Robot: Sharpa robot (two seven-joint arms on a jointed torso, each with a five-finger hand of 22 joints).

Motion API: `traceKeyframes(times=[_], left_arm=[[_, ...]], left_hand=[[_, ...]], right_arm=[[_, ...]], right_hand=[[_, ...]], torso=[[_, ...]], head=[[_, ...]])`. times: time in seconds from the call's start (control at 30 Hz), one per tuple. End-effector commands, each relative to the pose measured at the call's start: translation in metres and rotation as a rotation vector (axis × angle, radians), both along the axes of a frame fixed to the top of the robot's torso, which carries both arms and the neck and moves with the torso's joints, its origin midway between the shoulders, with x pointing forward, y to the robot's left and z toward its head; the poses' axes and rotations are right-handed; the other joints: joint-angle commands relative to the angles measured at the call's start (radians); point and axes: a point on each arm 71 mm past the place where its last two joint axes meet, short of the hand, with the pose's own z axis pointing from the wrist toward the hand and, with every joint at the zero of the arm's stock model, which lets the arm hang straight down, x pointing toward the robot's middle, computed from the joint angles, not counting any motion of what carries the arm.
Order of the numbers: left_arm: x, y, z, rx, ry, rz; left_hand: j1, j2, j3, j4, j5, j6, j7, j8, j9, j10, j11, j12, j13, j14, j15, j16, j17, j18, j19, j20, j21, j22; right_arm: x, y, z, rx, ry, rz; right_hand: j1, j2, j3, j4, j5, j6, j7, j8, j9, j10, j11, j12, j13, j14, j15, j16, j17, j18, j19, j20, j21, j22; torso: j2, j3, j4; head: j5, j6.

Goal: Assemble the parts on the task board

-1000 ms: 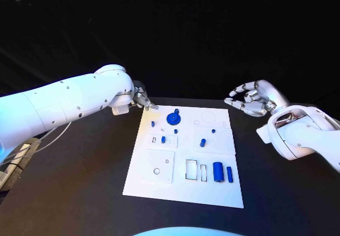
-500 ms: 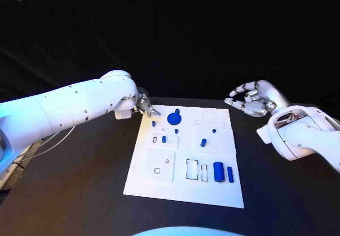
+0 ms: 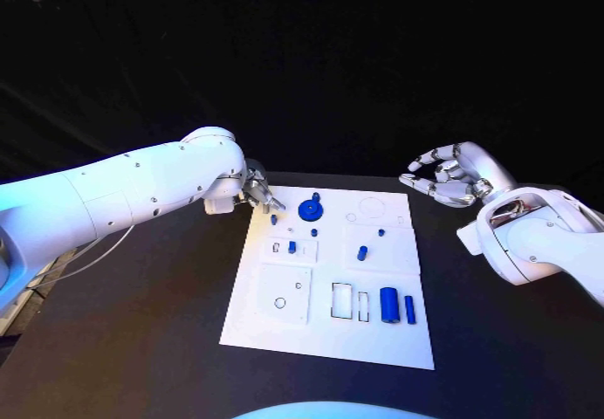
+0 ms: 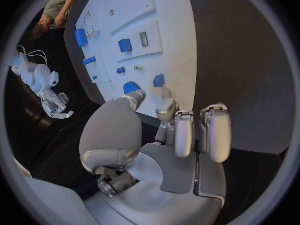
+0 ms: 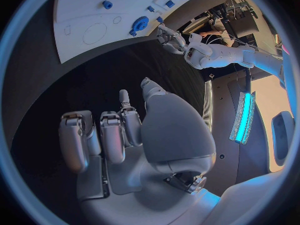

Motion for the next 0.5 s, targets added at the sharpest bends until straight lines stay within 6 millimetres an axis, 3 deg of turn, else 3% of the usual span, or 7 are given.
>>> traceKeyframes(times=[0.03, 0.5], left_arm=[[-0.0017, -0.0022, -0.0044, -0.003, 0.028, -0.021], [-0.0019, -0.0007, -0.0103, -0.004, 0.038, -0.014]], left_hand=[[0.008, 0.008, -0.004, -0.005, 0.001, 0.0, 0.005, -0.004, -0.003, -0.007, -0.002, -0.005, -0.001, 0.106, 0.007, 0.004, 0.263, -0.018, 0.027, 0.006, -0.001, 0.101], [0.026, 0.019, 0.0, -0.005, 0.002, 0.002, 0.006, -0.007, -0.008, -0.008, -0.001, -0.004, 0.0, 0.106, 0.007, 0.004, 0.263, -0.018, 0.026, 0.007, -0.001, 0.102]], right_arm=[[-0.0006, 0.0016, 0.0001, -0.009, -0.007, 0.011], [-0.0006, 0.0017, 0.0, -0.009, -0.007, 0.011]], right_hand=[[-0.011, 0.002, -0.005, -0.001, -0.004, -0.006, 0.0, 0.007, 0.001, 0.0, -0.003, -0.006, 0.087, 0.091, -0.007, -0.006, 0.202, 0.008, 0.072, -0.01, -0.003, 0.228], [-0.011, 0.002, -0.004, -0.001, -0.003, -0.006, 0.0, 0.007, 0.001, 0.002, -0.003, -0.004, 0.089, 0.091, -0.007, -0.006, 0.202, 0.008, 0.072, -0.01, -0.003, 0.228]], torso=[[0.001, 0.0, -0.0005], [0.0, 0.0008, 0.0002]], head=[[-0.001, -0.001], [0.001, -0.006]])
